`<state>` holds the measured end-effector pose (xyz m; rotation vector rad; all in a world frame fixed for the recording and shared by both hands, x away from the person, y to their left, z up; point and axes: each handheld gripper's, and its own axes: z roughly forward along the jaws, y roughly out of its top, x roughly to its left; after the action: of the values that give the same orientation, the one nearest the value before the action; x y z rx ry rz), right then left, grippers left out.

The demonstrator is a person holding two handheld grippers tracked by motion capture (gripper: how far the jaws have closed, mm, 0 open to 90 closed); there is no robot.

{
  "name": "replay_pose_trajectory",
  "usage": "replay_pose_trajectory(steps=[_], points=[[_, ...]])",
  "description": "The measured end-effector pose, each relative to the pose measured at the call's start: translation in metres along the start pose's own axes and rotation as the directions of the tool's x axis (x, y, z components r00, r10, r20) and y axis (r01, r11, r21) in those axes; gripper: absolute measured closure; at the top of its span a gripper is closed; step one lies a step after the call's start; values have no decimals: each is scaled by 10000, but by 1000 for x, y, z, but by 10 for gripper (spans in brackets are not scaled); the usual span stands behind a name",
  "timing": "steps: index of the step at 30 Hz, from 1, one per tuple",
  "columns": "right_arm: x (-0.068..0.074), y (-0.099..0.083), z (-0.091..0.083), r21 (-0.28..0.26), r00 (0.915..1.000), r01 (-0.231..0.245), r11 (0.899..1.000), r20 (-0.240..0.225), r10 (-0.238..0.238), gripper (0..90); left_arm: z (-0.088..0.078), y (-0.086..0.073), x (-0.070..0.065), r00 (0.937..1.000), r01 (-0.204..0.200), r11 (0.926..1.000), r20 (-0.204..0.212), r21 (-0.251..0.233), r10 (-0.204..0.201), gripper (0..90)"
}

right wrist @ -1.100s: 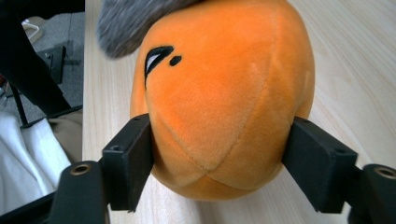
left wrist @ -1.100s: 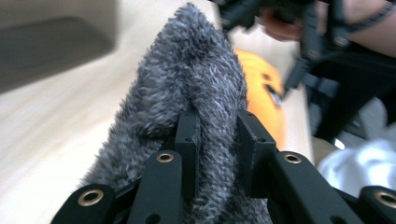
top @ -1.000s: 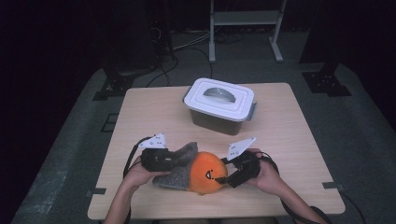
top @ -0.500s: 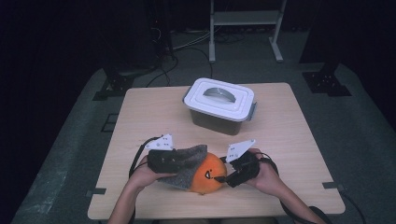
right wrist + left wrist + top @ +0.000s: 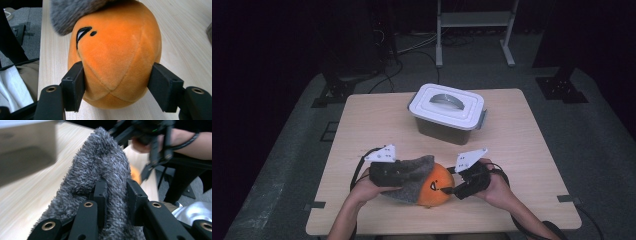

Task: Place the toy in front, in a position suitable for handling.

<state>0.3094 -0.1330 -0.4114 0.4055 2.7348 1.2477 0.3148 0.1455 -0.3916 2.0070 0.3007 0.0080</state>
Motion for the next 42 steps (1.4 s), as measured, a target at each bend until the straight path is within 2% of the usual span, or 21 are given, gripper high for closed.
replay_pose_trajectory(steps=[1, 3, 5, 10, 14, 18, 22, 24, 25, 27, 28, 29, 30, 31, 33, 34, 36, 37, 40, 42], points=[[0, 0, 0, 10, 10000, 26, 10000, 13, -26, 335, 4, 3, -3, 9999, -155, 9998, 58, 87, 155, 724], [0, -1, 0, 45, 10000, 34, 10000, 32, -34, 335, 8, 4, -6, 9993, -344, 9985, -101, 431, 349, 724], [1, -2, 0, 61, 10000, 34, 10000, 48, -35, 340, 8, 1, -2, 9992, -310, 9976, -236, 613, 325, 724], [3, -3, 0, 39, 9996, 240, 9997, 121, -240, 368, -8, -17, 14, 9978, 430, 9983, -517, 406, -409, 724], [4, -5, -1, 95, 9996, 229, 9997, 168, -231, 372, -20, -30, 24, 9915, 930, 9940, -961, 572, -873, 723], [5, -7, -2, 9, 9994, 255, 9997, 228, -255, 372, -21, -38, 30, 9883, 1308, 9903, -855, 472, -1264, 723], [4, -8, -2, -9, 9998, 62, 10000, 171, -62, 375, -22, -40, 32, 9865, 1386, 9892, -946, 472, -1337, 723], [3, -9, -3, -9, 9999, -72, 10000, 154, 72, 378, -23, -39, 31, 9865, 1482, 9885, -749, 300, -1456, 723], [3, -10, -3, -65, 9997, -148, 9999, 170, 149, 380, -22, -36, 29, 9882, 1384, 9899, -703, 302, -1361, 723], [2, -9, -4, -164, 9995, -266, 9995, 191, 269, 390, -18, -25, 21, 9947, 927, 9956, -469, 152, -919, 723], [2, -8, -5, -266, 9992, -309, 9992, 237, 315, 395, -18, -25, 21, 9947, 927, 9956, -469, 152, -919, 723], [2, -7, -6, -375, 9990, -358, 9987, 266, 369, 399, -14, -16, 15, 9980, 596, 9982, -213, -17, -596, 723], [2, -7, -6, -375, 9990, -358, 9987, 266, 369, 399, -14, -16, 15, 9980, 596, 9982, -213, -17, -596, 723], [3, -4, -10, -629, 9982, -278, 9976, 504, 310, 402, -7, -7, 8, 9997, 251, 9997, -32, 51, -251, 722], [3, -3, -13, -763, 9975, -295, 9966, 611, 342, 399, 1, -6, 5, 9999, 25, 9985, -126, 547, -19, 723], [2, -3, -14, -775, 9975, -344, 9964, 584, 390, 394, 3, -9, 6, 9999, 78, 9976, -144, 690, -68, 723], [1, -6, -13, -763, 9981, -405, 9963, 443, 440, 348, 3, -16, 11, 9995, 303, 9974, -73, 661, -299, 723], [0, -7, -12, -764, 9985, -494, 9959, 213, 512, 334, 2, -19, 14, 9990, 443, 9971, -79, 625, -439, 723], [-5, -9, -15, -1074, 9976, -686, 9918, 5, 691, 334, -6, -25, 19, 9969, 740, 9952, -322, 635, -721, 723], [-9, -10, -14, -991, 9959, -879, 9912, -283, 855, 313, -8, -28, 21, 9956, 886, 9945, -354, 558, -867, 722]])
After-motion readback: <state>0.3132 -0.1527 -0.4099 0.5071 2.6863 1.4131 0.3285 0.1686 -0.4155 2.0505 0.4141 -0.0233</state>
